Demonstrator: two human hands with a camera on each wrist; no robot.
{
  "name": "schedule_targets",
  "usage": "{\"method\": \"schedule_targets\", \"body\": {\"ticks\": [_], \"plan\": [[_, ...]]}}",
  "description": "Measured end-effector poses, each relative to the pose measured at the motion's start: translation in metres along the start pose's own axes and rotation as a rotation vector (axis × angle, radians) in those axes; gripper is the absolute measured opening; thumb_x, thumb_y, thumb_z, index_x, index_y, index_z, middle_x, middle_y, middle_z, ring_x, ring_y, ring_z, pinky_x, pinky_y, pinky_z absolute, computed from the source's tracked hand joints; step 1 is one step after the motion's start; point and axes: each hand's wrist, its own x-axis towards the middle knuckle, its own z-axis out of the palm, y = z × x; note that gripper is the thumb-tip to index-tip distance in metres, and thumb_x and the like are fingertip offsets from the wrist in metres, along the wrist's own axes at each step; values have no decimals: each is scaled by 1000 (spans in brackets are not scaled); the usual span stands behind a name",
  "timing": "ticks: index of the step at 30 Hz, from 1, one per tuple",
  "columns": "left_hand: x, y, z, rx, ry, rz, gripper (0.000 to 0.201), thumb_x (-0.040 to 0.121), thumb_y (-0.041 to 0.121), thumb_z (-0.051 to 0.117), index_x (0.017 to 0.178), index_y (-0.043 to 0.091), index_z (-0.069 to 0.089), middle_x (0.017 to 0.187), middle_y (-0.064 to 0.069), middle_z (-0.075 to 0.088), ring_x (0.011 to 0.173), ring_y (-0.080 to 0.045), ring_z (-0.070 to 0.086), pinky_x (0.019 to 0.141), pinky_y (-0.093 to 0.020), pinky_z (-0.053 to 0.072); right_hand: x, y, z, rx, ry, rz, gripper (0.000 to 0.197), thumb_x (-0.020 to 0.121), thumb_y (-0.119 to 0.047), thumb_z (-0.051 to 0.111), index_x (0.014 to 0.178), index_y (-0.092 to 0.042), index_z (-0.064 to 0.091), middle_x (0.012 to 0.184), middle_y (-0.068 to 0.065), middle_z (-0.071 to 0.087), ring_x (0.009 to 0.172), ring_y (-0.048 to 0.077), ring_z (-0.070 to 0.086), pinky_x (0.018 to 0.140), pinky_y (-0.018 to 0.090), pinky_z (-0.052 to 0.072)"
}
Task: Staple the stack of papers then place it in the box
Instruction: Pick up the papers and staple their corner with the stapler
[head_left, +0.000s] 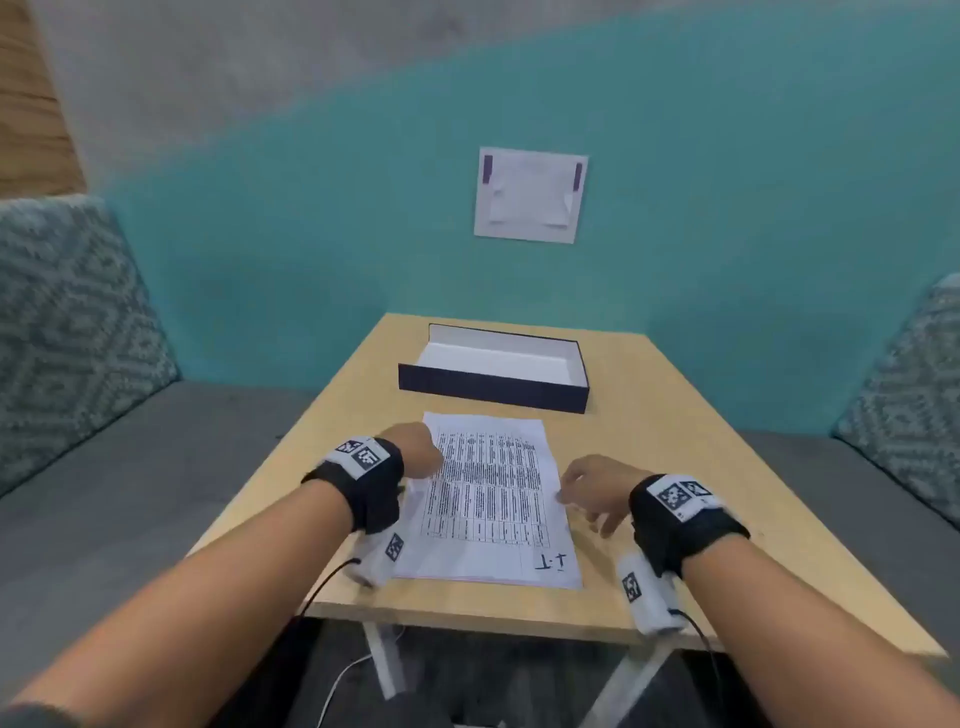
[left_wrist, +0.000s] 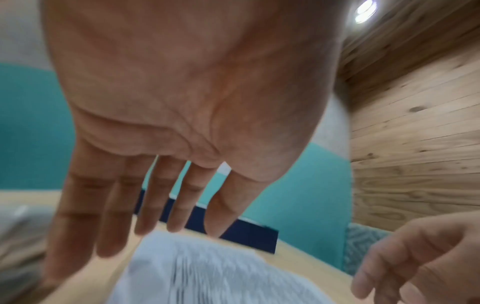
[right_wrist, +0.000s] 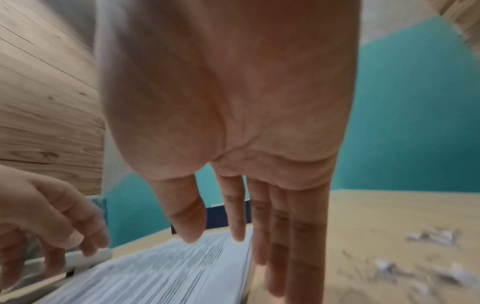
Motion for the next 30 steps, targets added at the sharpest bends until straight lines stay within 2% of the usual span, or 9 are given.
{"method": "schedule_targets", "body": {"ticks": [5, 9, 12, 14, 16, 19, 22, 26, 30], "plan": [[-5, 4, 25, -50, -100, -95, 15, 102, 22, 49, 101, 9, 55, 91, -1, 51, 97, -24, 52, 74, -27, 44, 10, -15, 19, 97, 19, 78, 38, 91, -37, 61, 113, -7, 50, 78, 4, 52, 70, 24, 55, 82, 42, 55], [-2, 0, 24, -203, -11, -170, 34, 101, 24, 54, 72, 15, 39, 76, 3, 45, 77, -17, 52, 61, -22, 40, 2, -16, 18, 377, 38, 139, 52, 94, -39, 59, 136, -12, 47, 77, 7, 52, 61, 22, 52, 66, 34, 48], [1, -5, 26, -157, -86, -164, 30, 103, 32, 56, 82, 10, 55, 86, -3, 56, 95, -24, 56, 83, -26, 46, 1, -7, 22, 506, 33, 234, 33, 94, -39, 62, 113, -13, 57, 38, 4, 48, 39, 19, 45, 53, 27, 43], [-1, -8, 29, -142, -122, -167, 38, 102, 36, 59, 124, 7, 63, 127, -14, 64, 120, -28, 60, 102, -30, 48, -1, -3, 26, 522, 34, 263, 29, 93, -39, 65, 88, -13, 53, 50, 6, 52, 51, 20, 48, 59, 30, 45], [-6, -8, 32, -179, -110, -157, 57, 100, 36, 64, 146, 4, 52, 149, -14, 54, 135, -28, 55, 111, -34, 47, 0, 0, 29, 451, 59, 247, 31, 91, -39, 67, 92, -10, 57, 69, 6, 54, 58, 19, 49, 59, 29, 44], [-12, -9, 36, -263, -95, -171, 63, 93, 32, 75, 143, 1, 53, 146, -13, 56, 131, -29, 58, 103, -33, 51, 0, 3, 33, 488, 172, 183, 57, 83, -36, 77, 124, 0, 62, 105, 10, 66, 74, 19, 58, 72, 31, 51], [-21, -11, 35, -542, -70, -171, 48, 81, 21, 85, 119, 0, 65, 124, -17, 66, 118, -33, 63, 75, -32, 51, -13, 3, 32, 671, 201, 110, 73, 75, -37, 85, 131, 1, 57, 127, 10, 61, 114, 33, 60, 89, 34, 46], [-34, -12, 19, -1025, -61, -26, 8, 64, 5, 77, 61, 8, 69, 126, -23, 64, 106, -35, 60, 96, -46, 52, -19, 3, 22, 906, 202, -87, 105, 37, -42, 101, 127, -3, 63, 135, 8, 64, 125, 32, 58, 112, 46, 42], [-55, -7, -17, -1227, -53, 226, 33, 79, 17, 85, 110, 9, 78, 129, -9, 72, 122, -30, 64, 110, -51, 46, -36, -9, 3, 1021, 210, -293, 91, 45, -46, 99, 123, -10, 69, 123, 7, 74, 121, 28, 65, 111, 51, 45]]}}
